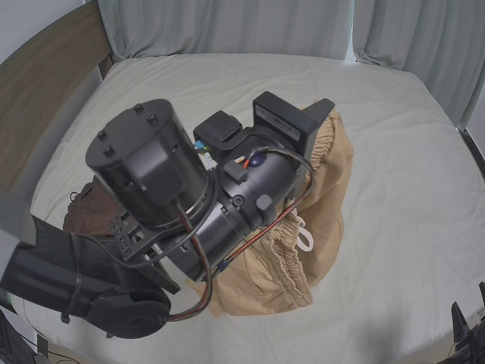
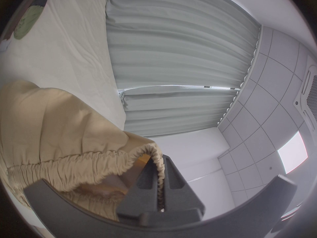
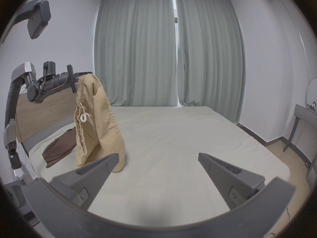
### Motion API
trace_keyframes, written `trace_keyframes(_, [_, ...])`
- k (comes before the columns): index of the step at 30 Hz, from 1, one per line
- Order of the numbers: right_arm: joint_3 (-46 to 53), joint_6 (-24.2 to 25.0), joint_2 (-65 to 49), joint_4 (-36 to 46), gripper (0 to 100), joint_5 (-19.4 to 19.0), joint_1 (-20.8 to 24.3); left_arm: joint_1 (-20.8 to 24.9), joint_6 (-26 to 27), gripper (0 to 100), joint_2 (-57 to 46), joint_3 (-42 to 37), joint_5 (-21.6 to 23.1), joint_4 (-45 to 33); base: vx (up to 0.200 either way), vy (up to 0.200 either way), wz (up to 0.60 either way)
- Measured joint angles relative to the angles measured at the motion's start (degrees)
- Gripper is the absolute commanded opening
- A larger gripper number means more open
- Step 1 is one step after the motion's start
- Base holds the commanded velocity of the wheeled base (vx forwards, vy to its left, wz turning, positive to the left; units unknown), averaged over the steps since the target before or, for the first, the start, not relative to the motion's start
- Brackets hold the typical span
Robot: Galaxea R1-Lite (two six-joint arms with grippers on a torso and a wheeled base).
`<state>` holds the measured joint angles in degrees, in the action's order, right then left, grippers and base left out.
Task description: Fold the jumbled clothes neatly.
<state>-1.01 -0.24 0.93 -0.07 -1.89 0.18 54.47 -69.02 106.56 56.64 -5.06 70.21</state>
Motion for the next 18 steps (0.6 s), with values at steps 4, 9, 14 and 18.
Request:
trace_keyframes(4, [0.0, 0.0, 0.0, 0.0, 100, 0.0, 0.0, 1.5, -0.9, 0, 0.8, 2.2, -0.1, 0.0, 0.000, 0.000, 0.00])
trace_keyframes(9, [0.0, 0.0, 0.0, 0.0, 100, 0.0, 0.0, 3.2, -1.3, 0, 1.3, 3.3, -0.2, -0.1, 0.000, 0.000, 0.00])
trace_keyframes(14, [0.0, 0.0, 0.0, 0.0, 100, 0.0, 0.0, 4.3, -1.3, 0, 1.4, 5.7, -1.6, -0.1, 0.000, 0.000, 0.00])
trace_keyframes(18, [0.0, 0.0, 0.0, 0.0, 100, 0.0, 0.0, 4.6, -1.6, 0, 1.5, 7.8, -2.5, -0.2, 0.000, 0.000, 0.00])
